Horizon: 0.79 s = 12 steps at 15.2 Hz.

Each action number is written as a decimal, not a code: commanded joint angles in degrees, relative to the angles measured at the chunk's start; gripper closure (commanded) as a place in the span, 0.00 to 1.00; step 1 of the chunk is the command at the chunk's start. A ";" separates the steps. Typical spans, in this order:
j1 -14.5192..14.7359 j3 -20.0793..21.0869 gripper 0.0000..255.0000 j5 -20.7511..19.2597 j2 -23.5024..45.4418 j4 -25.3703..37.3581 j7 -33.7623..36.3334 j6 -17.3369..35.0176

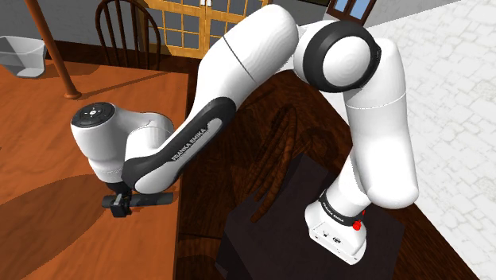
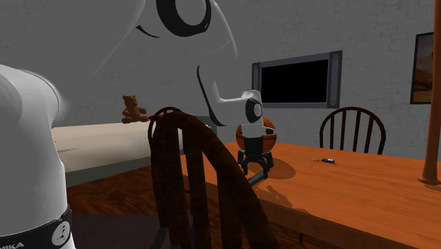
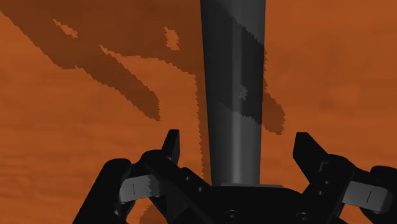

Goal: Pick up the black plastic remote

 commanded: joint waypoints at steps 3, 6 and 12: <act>0.05 -0.06 1.00 -0.09 0.14 0.00 0.07 0.16; 0.03 -0.09 1.00 -0.13 0.12 -0.17 0.12 0.32; -0.27 0.39 1.00 0.47 -0.90 -0.01 -0.36 -0.82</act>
